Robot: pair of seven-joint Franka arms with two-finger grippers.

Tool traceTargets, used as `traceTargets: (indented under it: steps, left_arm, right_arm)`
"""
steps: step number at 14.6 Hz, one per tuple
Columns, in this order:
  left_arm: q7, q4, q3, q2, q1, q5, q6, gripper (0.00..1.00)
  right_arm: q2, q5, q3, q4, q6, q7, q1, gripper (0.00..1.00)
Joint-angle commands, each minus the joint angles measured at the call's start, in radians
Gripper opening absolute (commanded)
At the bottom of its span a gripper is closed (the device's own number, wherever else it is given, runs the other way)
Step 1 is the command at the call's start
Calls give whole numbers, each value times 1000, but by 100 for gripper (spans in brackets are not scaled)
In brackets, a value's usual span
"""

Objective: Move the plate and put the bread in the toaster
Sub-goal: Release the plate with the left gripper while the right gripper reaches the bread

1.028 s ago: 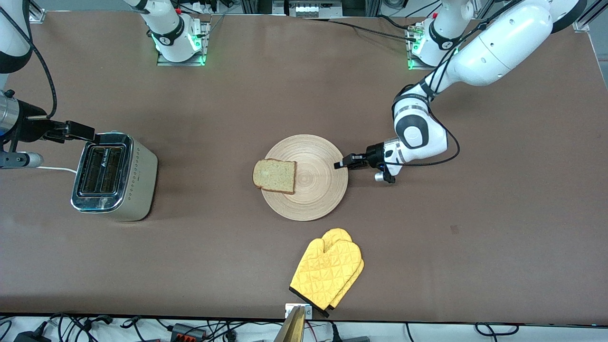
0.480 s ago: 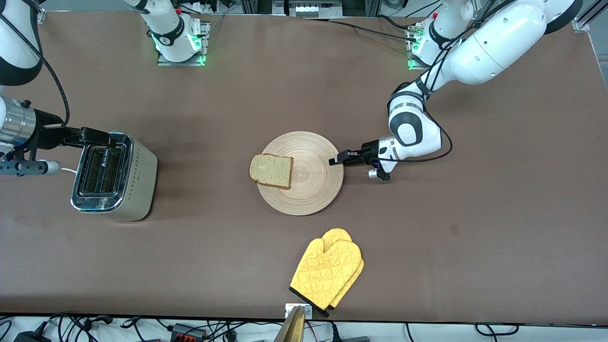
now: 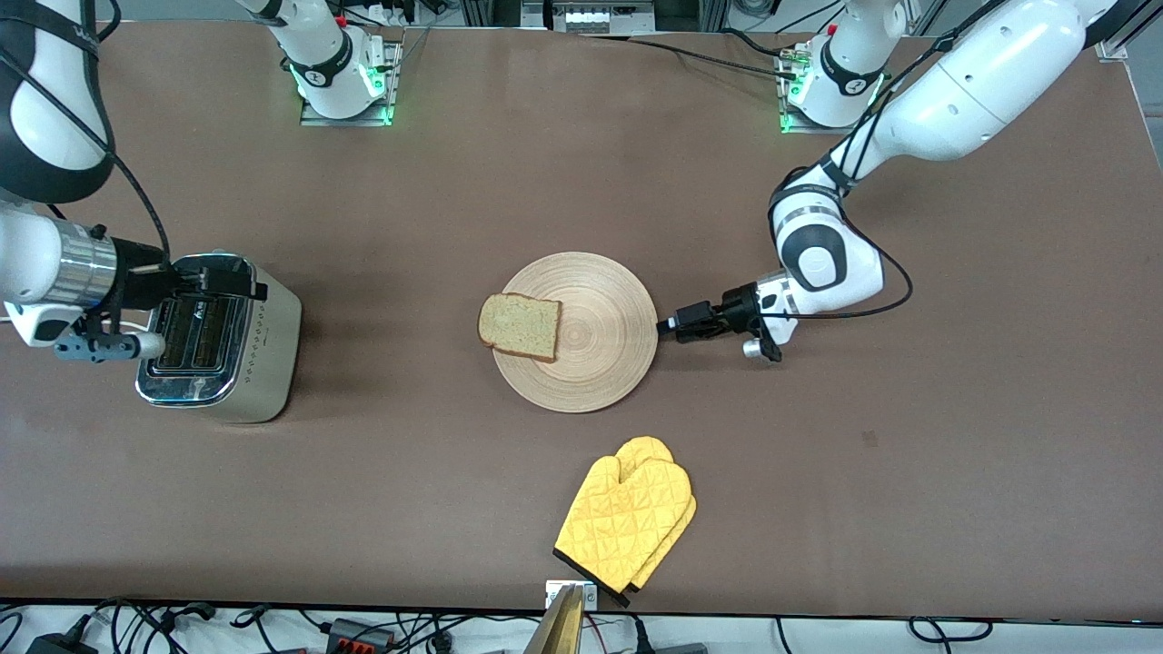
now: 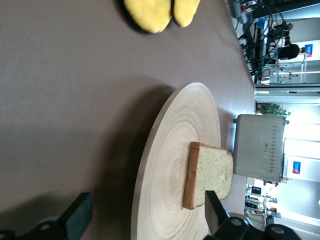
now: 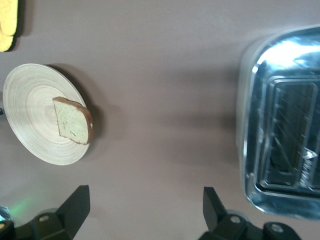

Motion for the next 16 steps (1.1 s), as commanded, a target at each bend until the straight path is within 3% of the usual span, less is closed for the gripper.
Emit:
traceTargets:
  steps: [1, 3, 7, 8, 11, 14, 16]
  left_arm:
    - [19, 26, -1, -24, 86, 200, -117, 100]
    - [19, 66, 11, -18, 152, 401, -219, 100]
    - [8, 247, 143, -15, 165, 759, -506, 100]
    - [8, 287, 161, -10, 163, 816, -548, 100]
    - [-6, 411, 192, 10, 163, 980, -646, 100]
    - [-53, 509, 192, 8, 163, 1126, -767, 100]
    - [-70, 554, 192, 7, 168, 1164, -841, 100]
  right_arm:
    - [5, 19, -2, -12, 50, 1, 31, 100]
    - [34, 22, -2, -21, 87, 5, 52, 100]
    - [81, 82, -2, -44, 167, 59, 110, 100]
    - [95, 99, -2, -65, 193, 70, 112, 100]
    - [88, 258, -2, -205, 317, 71, 117, 100]
    - [72, 281, -1, -303, 455, 73, 162, 100]
    - [60, 364, -1, -387, 593, 73, 231, 100]
